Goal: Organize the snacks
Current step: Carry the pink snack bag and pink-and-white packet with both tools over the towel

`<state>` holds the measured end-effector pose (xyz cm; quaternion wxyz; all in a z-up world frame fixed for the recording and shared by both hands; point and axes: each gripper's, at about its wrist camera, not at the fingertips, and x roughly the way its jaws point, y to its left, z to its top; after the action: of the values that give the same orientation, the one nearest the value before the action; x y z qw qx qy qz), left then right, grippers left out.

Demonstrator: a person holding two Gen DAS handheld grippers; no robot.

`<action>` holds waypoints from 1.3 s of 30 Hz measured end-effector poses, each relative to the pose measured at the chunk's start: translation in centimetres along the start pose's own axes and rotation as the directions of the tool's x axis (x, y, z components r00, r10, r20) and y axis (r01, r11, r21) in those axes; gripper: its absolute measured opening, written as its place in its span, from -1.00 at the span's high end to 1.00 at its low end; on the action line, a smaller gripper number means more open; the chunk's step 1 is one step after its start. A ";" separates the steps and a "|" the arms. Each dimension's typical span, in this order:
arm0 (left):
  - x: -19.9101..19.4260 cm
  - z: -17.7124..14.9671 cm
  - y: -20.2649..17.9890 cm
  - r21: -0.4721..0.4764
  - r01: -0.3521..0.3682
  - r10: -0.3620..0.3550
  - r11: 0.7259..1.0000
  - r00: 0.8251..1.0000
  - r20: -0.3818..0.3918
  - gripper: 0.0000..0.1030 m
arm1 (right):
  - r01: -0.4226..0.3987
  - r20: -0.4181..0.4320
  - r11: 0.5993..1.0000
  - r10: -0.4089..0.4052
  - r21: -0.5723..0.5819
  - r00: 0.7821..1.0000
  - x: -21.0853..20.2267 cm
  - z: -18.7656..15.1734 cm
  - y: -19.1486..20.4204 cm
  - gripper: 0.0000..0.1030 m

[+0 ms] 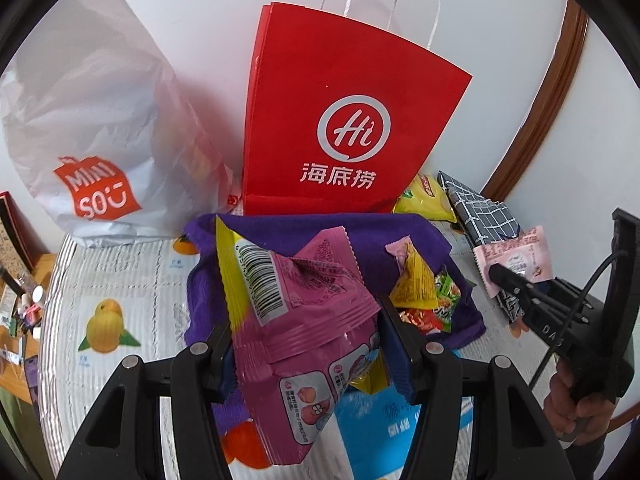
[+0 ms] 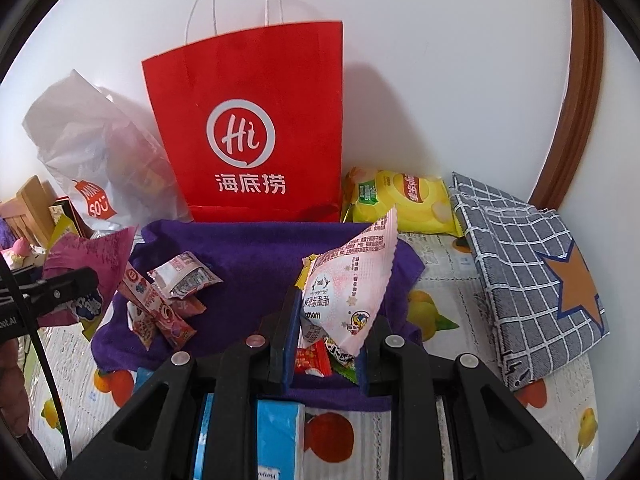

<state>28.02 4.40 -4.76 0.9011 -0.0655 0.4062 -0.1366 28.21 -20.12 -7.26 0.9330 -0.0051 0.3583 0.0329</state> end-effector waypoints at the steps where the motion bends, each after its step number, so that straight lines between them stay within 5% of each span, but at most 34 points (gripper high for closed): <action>1: 0.2 0.2 -0.1 0.001 0.004 -0.004 1.000 1.000 0.000 -0.10 | 0.002 -0.004 1.000 -0.002 -0.001 1.000 0.4 0.0 0.0 0.54; 16: 3.9 1.2 -1.3 0.051 0.014 -0.013 0.999 0.999 -0.038 -0.11 | 0.013 -0.048 1.000 -0.012 0.009 0.999 3.6 0.1 -0.6 0.54; 39: 6.3 1.1 2.2 -0.057 0.053 -0.057 0.997 0.995 -0.082 -0.10 | -0.023 -0.099 0.999 0.020 -0.026 0.995 7.3 -0.4 0.7 0.54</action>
<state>33.24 4.64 -9.01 0.8771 -0.0954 0.4452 -0.1528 33.34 -19.04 -12.48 0.9137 -0.0155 0.4034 0.0476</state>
